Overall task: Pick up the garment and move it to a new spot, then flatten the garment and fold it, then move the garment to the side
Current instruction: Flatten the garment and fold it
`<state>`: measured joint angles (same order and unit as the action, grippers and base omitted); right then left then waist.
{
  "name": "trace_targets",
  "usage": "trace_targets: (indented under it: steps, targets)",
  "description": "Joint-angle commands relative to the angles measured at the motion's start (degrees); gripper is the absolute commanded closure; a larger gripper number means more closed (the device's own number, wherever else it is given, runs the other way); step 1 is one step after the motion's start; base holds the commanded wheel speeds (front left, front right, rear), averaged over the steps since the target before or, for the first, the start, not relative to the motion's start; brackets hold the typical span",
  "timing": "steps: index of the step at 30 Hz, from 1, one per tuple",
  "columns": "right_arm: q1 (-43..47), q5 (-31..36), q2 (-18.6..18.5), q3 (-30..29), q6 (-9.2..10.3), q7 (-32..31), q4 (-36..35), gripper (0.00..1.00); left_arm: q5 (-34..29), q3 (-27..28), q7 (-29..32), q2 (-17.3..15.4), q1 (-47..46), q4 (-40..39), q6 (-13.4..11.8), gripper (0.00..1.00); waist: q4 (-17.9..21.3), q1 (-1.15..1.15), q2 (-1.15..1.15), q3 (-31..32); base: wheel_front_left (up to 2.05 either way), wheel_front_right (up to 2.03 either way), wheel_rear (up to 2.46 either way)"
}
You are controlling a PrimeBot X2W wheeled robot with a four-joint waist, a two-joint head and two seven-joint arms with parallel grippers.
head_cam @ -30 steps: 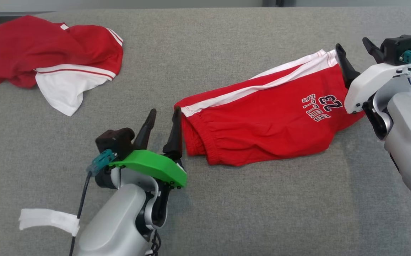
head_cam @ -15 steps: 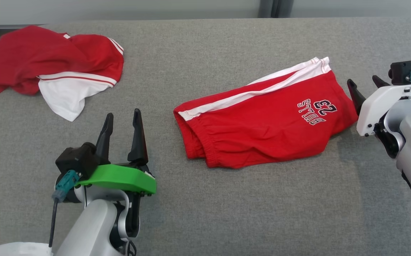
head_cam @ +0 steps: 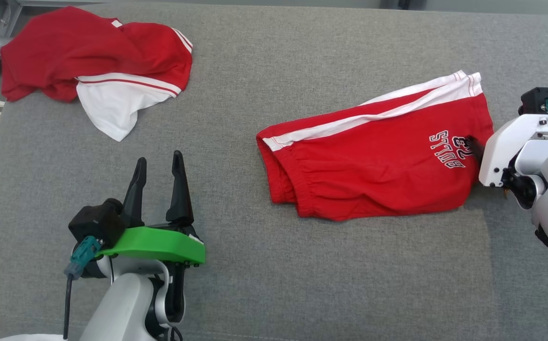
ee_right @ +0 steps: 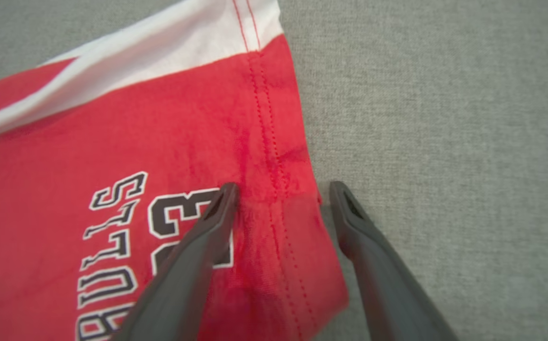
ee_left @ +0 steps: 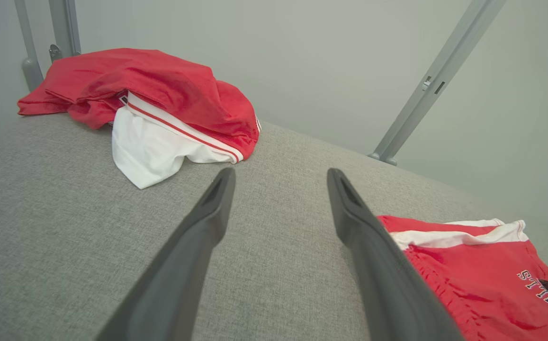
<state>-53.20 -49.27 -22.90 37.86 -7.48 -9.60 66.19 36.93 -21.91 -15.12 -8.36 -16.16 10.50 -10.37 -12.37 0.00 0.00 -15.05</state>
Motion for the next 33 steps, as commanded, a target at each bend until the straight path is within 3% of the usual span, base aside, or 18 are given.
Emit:
trace_targets:
  steps: [1,3,5,6,8,9,33]
  targets:
    - [0.6,-0.7,0.3,0.5,-0.03,-1.3,-0.2,0.00,-0.5,0.5,0.0,0.0,0.6,0.1,0.4,0.00,-0.4,0.00,0.00,-0.2,0.00,0.00,0.00]
    - [1.0,-1.7,0.2,1.0,-0.04,-2.9,-0.9,0.02,-0.7,0.8,0.0,0.3,0.7,0.2,0.6,0.00,-0.4,0.00,0.00,-0.1,0.00,0.00,0.00]
    - [1.2,-2.1,0.0,1.5,-0.04,-3.5,-1.6,0.52,-0.8,1.2,0.0,0.6,0.8,0.3,0.8,0.00,-0.4,0.00,0.00,-0.1,0.00,0.00,0.00]
    - [1.3,-2.3,-0.1,1.8,-0.04,-3.6,-1.9,0.60,-0.9,1.4,0.0,0.7,0.8,0.3,0.9,0.00,-0.3,0.00,0.00,-0.1,0.00,0.00,0.00]
    - [1.5,-2.6,-0.3,2.2,-0.04,-3.6,-2.5,0.93,-1.2,1.7,0.0,0.9,1.0,0.4,1.0,0.00,0.0,0.00,0.00,0.0,0.00,0.00,0.00]
    - [1.6,-2.6,-0.6,2.5,-0.03,-3.2,-2.6,1.00,-1.3,1.9,0.0,0.9,1.0,0.5,1.1,0.00,0.2,0.00,0.00,0.0,0.00,0.00,0.00]
    - [14.3,-13.1,-6.1,1.0,0.02,11.5,-14.1,1.00,-2.2,2.8,0.0,1.4,4.1,0.1,2.2,0.00,7.8,0.00,0.00,4.0,0.00,0.00,0.00]
